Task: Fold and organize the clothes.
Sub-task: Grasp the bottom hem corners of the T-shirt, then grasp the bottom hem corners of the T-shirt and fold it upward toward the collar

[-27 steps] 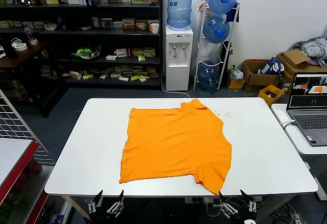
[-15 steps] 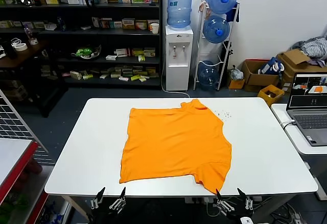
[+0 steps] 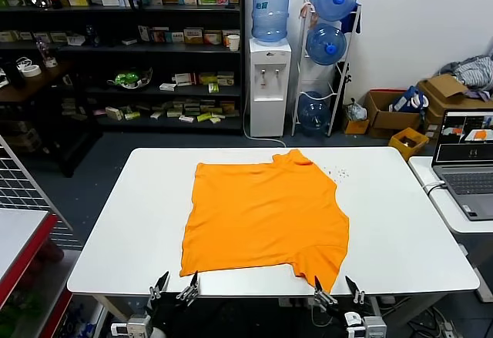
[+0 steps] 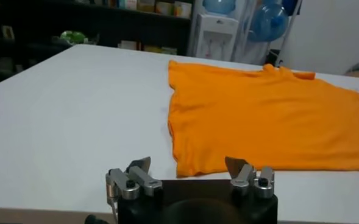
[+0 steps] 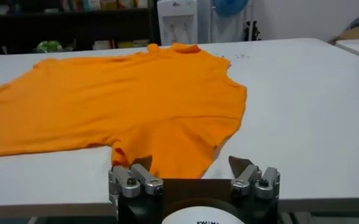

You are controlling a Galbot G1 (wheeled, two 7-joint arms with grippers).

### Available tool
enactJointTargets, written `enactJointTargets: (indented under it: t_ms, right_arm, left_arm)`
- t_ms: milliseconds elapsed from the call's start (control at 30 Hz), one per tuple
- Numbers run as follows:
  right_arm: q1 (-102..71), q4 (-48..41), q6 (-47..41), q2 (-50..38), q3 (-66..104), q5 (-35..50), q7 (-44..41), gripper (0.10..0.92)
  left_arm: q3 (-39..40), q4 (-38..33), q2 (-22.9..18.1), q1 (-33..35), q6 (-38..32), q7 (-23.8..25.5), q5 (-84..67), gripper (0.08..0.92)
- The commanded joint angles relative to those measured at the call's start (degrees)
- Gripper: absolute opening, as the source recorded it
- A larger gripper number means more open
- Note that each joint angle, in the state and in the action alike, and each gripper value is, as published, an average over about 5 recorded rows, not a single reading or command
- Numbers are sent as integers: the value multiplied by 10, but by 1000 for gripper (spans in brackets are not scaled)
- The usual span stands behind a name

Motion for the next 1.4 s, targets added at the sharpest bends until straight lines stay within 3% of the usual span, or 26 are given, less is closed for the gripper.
enactJointTargets:
  t_ms: [33, 233, 800, 1033, 1400]
  right_arm:
    - [23, -18, -9, 6, -9, -6, 10, 790]
    - [13, -10, -9, 6, -11, -6, 10, 628]
    - [-2, -4, -2, 2, -9, -1, 10, 147]
    - [-22, 21, 2, -13, -8, 14, 15, 123]
    - [-147, 123, 11, -65, 3, 47, 39, 123]
  left_arm:
    - [10, 19, -2, -29, 15, -10, 1, 823]
    - [16, 16, 0, -25, 21, -17, 2, 746]
    - [17, 14, -5, -22, 14, -16, 3, 252]
    - [18, -15, 2, -4, 10, -24, 0, 94]
    - [25, -129, 58, 99, 13, -62, -30, 90]
